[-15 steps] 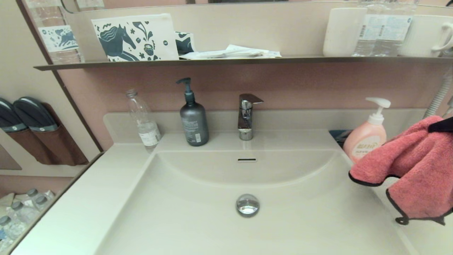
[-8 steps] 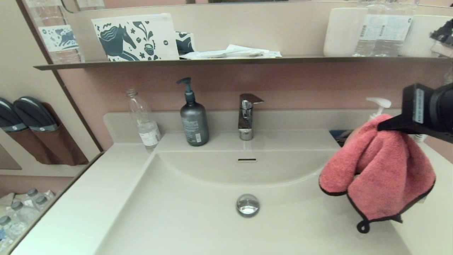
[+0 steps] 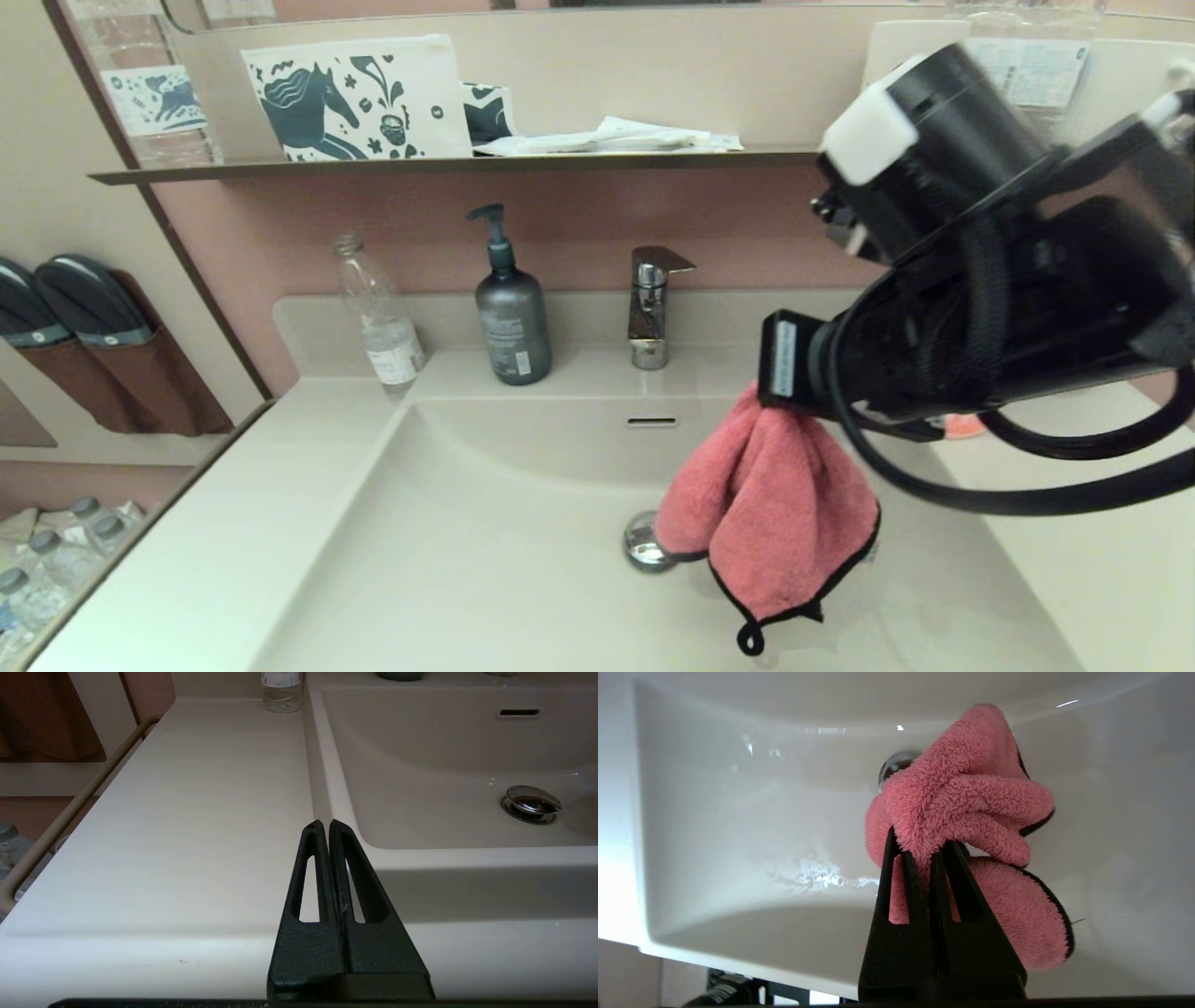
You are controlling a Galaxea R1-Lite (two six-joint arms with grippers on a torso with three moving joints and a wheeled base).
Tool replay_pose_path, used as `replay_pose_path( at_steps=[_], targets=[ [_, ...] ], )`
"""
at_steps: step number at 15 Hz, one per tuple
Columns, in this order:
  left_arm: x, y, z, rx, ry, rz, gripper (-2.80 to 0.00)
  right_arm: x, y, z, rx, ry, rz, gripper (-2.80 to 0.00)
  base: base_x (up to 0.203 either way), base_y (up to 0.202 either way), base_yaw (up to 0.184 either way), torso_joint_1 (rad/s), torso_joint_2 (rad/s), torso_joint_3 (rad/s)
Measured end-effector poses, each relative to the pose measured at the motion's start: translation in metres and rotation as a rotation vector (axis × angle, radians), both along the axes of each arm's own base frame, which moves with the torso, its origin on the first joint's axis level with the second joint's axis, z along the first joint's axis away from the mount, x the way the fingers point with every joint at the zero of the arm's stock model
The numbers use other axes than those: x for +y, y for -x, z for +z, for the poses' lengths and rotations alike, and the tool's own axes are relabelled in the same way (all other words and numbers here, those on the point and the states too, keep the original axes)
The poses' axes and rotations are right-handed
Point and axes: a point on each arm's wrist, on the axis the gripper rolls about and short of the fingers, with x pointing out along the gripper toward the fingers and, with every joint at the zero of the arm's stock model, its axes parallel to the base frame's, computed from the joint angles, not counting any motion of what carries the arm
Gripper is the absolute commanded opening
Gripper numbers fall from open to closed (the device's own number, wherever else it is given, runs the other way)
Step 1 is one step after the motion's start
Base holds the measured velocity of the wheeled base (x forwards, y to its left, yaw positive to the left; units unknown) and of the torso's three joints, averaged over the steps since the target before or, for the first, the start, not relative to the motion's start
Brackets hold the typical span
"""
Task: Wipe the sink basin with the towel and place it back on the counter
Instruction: Wipe the sink
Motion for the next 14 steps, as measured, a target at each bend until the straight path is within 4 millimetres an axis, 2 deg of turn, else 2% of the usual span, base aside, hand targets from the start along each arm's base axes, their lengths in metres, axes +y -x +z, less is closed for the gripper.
replay_pose_path(
  at_steps=[3,5,7,11,14],
  targets=[
    [0.0,0.0,0.0,0.0,0.0,0.0,-2.8,0.035,-0.008,-0.025,0.019,0.071,0.025,-2.8,0.0,0.0,0.0,0.0,0.0,0.0],
    [0.0,0.0,0.0,0.0,0.0,0.0,-2.8,0.042,-0.018,-0.04,0.002,0.155,-0.034,-2.8,0.0,0.0,0.0,0.0,0.0,0.0],
    [0.0,0.0,0.0,0.0,0.0,0.0,-2.8,0.037,-0.022,-0.05,0.016,0.256,-0.075,-2.8,0.0,0.0,0.0,0.0,0.0,0.0],
    [0.0,0.0,0.0,0.0,0.0,0.0,-2.8,0.011,-0.026,-0.059,0.086,0.447,-0.15,-2.8,0.0,0.0,0.0,0.0,0.0,0.0],
    [0.0,0.0,0.0,0.0,0.0,0.0,-2.8,0.0,-0.025,-0.082,0.161,0.517,-0.208,-2.8,0.0,0.0,0.0,0.0,0.0,0.0]
  ],
)
